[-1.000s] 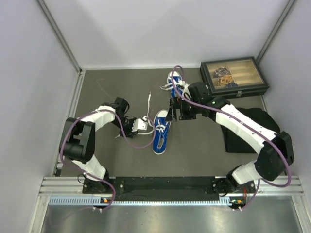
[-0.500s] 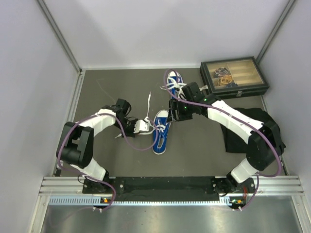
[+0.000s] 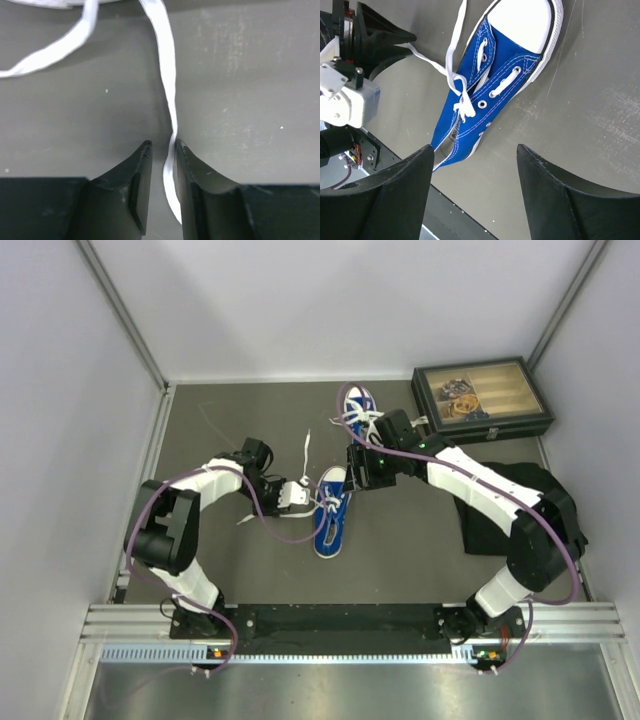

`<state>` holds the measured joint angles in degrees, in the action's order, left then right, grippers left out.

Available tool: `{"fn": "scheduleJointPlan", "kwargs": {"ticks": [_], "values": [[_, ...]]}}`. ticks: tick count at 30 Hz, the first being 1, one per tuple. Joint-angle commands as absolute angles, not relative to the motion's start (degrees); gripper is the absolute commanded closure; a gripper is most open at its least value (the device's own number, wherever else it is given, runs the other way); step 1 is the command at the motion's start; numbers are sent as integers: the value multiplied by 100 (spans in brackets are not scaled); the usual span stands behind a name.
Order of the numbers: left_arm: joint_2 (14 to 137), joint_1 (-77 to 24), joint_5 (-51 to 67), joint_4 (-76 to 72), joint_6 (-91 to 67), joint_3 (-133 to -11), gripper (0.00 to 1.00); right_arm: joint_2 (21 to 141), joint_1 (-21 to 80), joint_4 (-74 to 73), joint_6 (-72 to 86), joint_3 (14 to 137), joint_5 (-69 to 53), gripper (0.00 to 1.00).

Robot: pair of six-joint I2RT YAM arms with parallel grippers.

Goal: Tie the shoes

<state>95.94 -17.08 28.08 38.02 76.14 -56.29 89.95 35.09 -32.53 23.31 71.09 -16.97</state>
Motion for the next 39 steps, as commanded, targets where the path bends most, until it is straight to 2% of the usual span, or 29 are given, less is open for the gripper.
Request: {"fn": "scheduleJointPlan", "kwargs": {"ticks": [1,2,5,10,12,17,21,25,39], "values": [[9694,-1714,2575,3735,8085,-5617,74,8938,3472,-3094,2215,7321,-1722,33],[9686,-1714,2558,3753,8112,-5590,84,8956,3480,-3076,2224,7347,-1731,33],[9616,-1714,2802,3954,8077,-5660,100,9061,3480,-3032,2206,7409,-1828,34],[9142,-1819,3943,4210,7393,-5897,100,9290,3480,-2795,2206,7488,-2047,39],[8940,-1846,4296,4070,6781,-5932,100,9430,3489,-2716,2215,7523,-2153,43],[8623,-1934,5254,3263,5233,-5722,100,9668,3480,-2444,2267,7550,-2487,45],[8367,-2083,5309,1614,3494,-5231,100,9905,3481,-2364,2329,7620,-2645,49],[8271,-2179,5054,599,2454,-4756,100,10037,3489,-2373,2329,7725,-2707,51],[8297,-2215,4834,211,1758,-4535,100,10397,3586,-2513,2127,7936,-2672,54]]}}
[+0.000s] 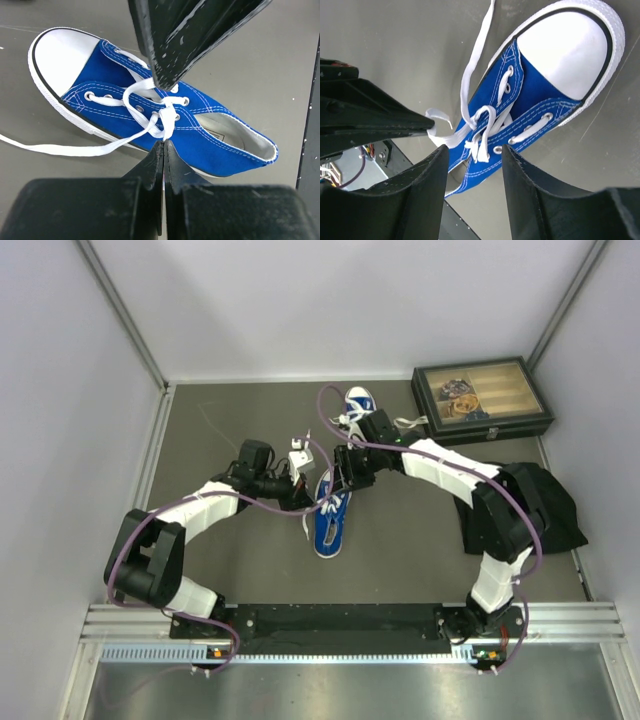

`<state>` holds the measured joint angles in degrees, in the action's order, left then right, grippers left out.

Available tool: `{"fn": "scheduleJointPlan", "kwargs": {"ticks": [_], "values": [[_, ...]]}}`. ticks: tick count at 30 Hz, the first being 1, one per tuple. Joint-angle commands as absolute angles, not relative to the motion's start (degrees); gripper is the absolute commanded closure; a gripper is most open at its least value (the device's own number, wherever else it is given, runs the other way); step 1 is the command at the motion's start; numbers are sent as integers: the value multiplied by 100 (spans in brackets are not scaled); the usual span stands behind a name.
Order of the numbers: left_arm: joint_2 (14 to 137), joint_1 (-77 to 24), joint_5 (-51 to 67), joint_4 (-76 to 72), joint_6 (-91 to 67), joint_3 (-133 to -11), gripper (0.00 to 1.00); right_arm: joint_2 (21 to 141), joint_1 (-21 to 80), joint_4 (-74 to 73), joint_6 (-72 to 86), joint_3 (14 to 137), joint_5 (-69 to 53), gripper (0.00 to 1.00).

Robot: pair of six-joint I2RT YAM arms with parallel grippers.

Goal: Tie the shoes

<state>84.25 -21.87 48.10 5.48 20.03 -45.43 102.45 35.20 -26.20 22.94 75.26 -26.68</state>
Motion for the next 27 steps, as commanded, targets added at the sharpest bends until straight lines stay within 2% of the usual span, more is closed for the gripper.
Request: {"fn": "scheduleJointPlan", "kwargs": {"ticks": [1,11,22,27], "values": [[8288,-2224,4834,220,1758,-4535,100,10467,3595,-2548,2101,7980,-2628,54],[8244,-2215,4702,299,1539,-4465,100,10916,3691,-2988,1714,8595,-2505,55],[8095,-2206,4553,176,1099,-4342,100,11074,3841,-3340,1415,8692,-2531,59],[8112,-2215,4421,158,976,-4289,100,11127,3928,-3410,1327,8798,-2566,70]]}}
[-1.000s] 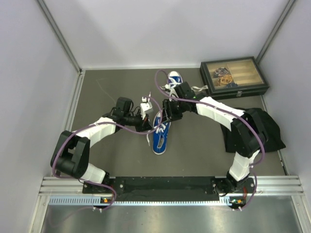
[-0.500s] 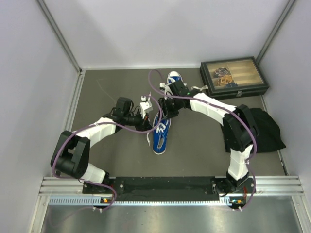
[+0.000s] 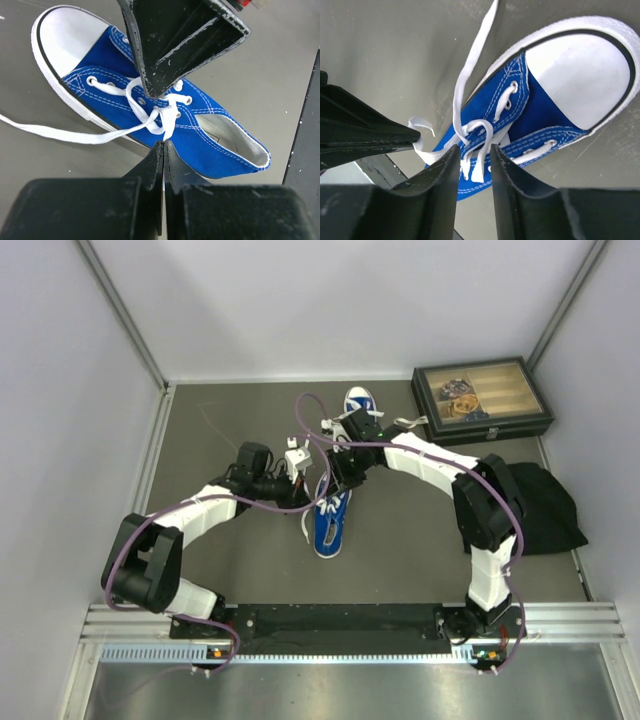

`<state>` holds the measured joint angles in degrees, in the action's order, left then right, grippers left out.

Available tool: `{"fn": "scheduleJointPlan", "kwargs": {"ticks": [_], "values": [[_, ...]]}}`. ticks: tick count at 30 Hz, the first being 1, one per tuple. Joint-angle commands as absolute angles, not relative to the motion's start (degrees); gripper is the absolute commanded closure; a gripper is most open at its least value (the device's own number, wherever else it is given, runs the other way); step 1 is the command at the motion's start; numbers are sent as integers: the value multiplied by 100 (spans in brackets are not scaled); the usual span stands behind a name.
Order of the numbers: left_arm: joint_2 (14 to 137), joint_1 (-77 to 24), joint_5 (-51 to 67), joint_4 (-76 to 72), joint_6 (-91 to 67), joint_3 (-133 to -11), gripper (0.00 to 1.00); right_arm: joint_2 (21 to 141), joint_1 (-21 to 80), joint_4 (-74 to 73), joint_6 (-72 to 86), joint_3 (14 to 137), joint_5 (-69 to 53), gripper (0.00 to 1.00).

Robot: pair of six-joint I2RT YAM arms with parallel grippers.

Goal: Tie the shoes

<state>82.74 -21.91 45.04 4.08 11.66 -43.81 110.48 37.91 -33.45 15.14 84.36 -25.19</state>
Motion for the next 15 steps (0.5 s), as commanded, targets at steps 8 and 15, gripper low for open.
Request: {"fn": "scheduleJointPlan", "kwargs": {"ticks": [8,15], "values": [[8156,-2215,4386,167,695,-4289,100,11013,3938,-3428,1283,8816,-2575,100],[8147,-2224,4342,53,405,-4298,100,10592,3841,-3007,1581,8456,-2583,100]]}}
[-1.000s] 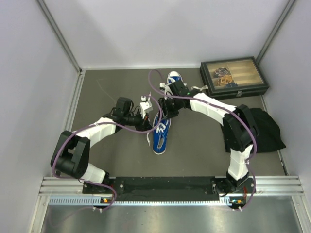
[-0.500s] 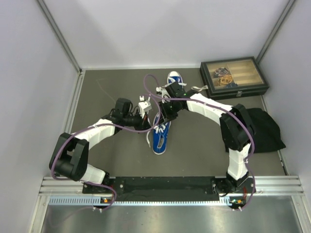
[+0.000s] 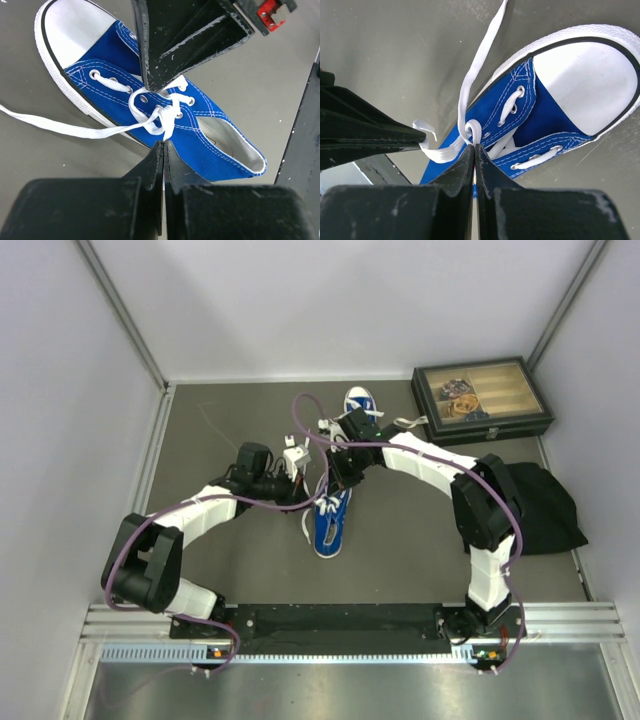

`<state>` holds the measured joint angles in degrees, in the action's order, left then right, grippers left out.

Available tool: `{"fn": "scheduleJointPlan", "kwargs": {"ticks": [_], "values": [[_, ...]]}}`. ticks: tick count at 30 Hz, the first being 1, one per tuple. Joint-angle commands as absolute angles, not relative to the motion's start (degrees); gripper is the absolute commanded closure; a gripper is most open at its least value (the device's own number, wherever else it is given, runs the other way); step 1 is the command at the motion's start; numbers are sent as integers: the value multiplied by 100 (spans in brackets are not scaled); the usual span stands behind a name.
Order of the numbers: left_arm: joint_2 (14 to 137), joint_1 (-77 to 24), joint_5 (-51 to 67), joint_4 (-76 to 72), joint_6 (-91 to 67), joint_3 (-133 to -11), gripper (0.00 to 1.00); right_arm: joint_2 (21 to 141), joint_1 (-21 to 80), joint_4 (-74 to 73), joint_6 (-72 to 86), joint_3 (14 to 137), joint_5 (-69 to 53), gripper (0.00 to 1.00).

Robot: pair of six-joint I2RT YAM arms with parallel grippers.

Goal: Tie the shoes

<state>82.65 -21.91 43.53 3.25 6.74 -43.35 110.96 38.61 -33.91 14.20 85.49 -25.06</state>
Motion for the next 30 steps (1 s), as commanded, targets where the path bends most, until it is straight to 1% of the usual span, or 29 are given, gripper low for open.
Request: {"fn": "scheduleJointPlan", "kwargs": {"ticks": [1,6,13,17,21,30], "values": [[8156,-2224,4350,44,361,-4307,100,10530,3806,-2919,1652,8333,-2610,100],[8331,-2303,4184,-193,27,-4394,100,10380,3692,-2558,1968,8104,-2830,100],[8648,-2452,3929,-483,-474,-4360,100,10222,3683,-2434,2092,7910,-2892,100],[8710,-2470,3832,-922,-729,-4280,100,10204,3674,-2470,2083,7893,-2918,100],[8824,-2496,3999,-1720,-1150,-4184,100,10230,3683,-2470,2101,7892,-3014,100],[9184,-2760,3990,-1968,-1037,-4272,100,10239,3560,-2443,2285,7884,-3146,100]]}}
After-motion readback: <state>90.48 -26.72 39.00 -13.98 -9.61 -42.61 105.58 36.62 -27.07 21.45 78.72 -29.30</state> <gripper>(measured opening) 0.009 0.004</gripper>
